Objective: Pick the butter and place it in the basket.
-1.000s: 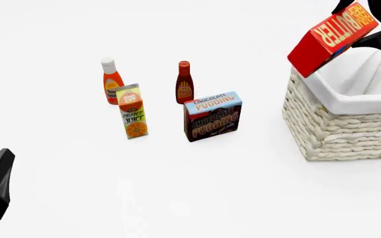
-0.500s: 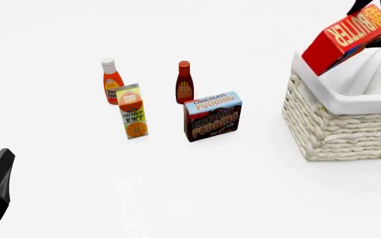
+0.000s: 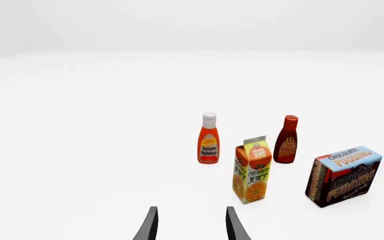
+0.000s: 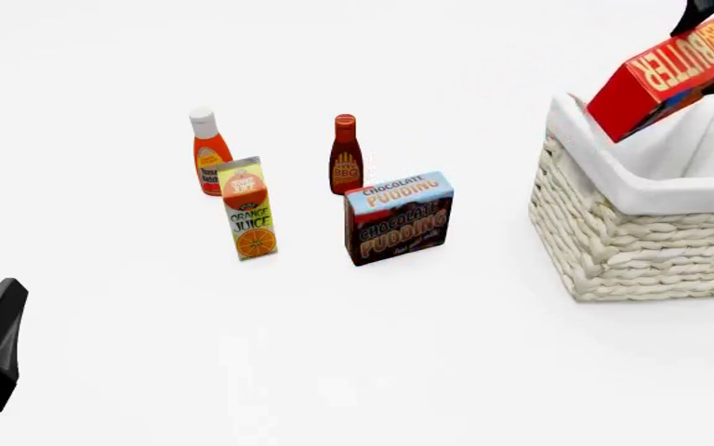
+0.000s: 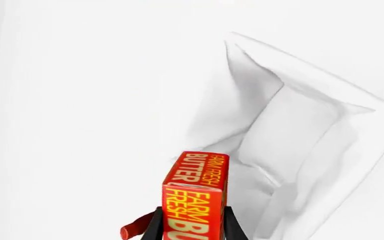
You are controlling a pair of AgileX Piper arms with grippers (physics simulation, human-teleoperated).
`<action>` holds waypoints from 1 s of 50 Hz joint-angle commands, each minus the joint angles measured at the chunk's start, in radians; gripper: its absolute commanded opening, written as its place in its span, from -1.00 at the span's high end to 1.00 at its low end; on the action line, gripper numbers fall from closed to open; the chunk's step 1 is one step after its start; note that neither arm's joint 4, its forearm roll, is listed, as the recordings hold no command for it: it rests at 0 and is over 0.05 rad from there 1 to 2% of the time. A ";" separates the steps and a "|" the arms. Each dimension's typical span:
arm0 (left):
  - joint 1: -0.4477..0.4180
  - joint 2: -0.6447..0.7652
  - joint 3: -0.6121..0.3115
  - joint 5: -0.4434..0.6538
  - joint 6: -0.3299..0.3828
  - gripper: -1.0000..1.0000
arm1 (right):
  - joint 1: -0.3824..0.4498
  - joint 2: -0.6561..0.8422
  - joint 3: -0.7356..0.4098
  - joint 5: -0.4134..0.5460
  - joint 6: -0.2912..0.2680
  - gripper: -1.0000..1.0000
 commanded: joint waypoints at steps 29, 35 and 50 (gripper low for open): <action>0.000 0.000 0.000 0.000 0.000 -1.00 | -0.090 0.010 0.050 -0.076 0.006 1.00; 0.000 0.000 0.000 0.000 0.000 -1.00 | -0.102 0.011 0.063 -0.084 0.011 1.00; 0.000 0.000 0.000 0.000 0.000 -1.00 | -0.097 0.039 0.061 -0.095 0.046 1.00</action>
